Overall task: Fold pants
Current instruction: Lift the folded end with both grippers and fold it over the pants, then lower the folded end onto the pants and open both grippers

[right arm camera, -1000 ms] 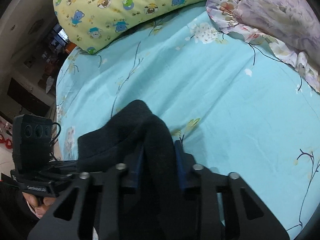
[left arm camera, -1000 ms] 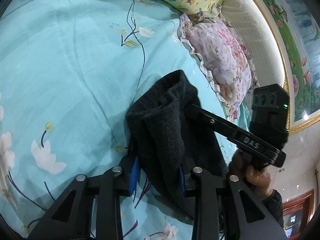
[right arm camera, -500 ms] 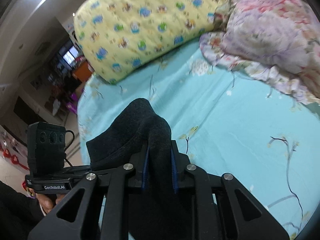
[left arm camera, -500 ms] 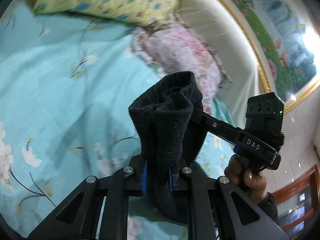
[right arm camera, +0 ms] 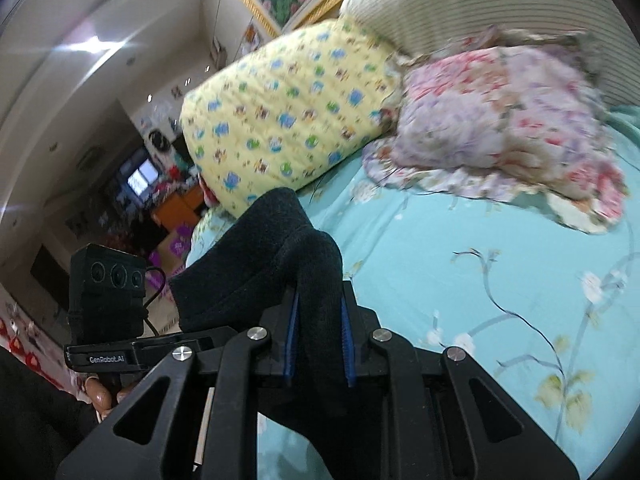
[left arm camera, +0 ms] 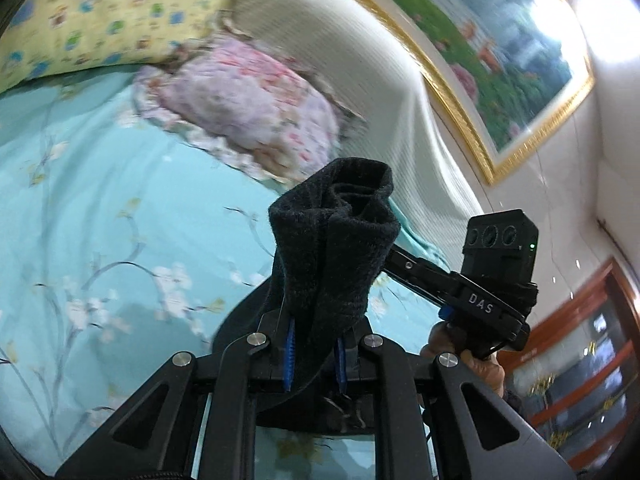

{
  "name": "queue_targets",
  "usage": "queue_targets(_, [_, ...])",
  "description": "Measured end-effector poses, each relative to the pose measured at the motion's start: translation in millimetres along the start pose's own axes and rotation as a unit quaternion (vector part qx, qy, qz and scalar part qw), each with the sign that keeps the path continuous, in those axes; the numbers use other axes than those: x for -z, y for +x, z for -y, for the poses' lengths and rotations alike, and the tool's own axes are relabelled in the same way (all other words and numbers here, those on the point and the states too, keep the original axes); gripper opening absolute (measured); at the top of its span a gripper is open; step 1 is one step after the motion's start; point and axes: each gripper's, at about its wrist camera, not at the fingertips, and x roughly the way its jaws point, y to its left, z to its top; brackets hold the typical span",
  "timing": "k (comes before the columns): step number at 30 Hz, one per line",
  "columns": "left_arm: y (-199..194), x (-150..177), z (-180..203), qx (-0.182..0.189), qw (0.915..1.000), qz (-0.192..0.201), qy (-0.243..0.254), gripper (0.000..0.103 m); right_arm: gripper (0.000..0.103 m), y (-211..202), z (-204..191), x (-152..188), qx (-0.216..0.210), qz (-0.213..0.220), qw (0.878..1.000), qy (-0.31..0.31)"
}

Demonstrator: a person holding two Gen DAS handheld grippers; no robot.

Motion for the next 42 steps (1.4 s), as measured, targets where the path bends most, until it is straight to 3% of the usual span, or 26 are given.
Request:
queue_targets(12, [50,52,82,0.018,0.9943,-0.07,0.078,0.014,0.02,-87,45,63,0.023,0.064,0.995,0.074])
queue_targets(20, [73,79,115,0.013,0.9875,-0.097,0.124,0.014,0.02,-125,68,98,0.04,0.094,0.989,0.11])
queue_targets(32, [112,112,142,0.0,0.9753,-0.134,0.176,0.014,0.02,-152,102,139,0.058,0.108,0.981,0.148])
queue_targets(38, [124,125,148,-0.019,0.9683,-0.132,0.212,0.015,0.021,-154,118,150,0.058,0.11,0.978,0.165])
queue_targets(42, [131,135,151,-0.028,0.9626,-0.133,0.234,0.021,0.03,-154,127,159,0.07,0.109,0.975,0.183])
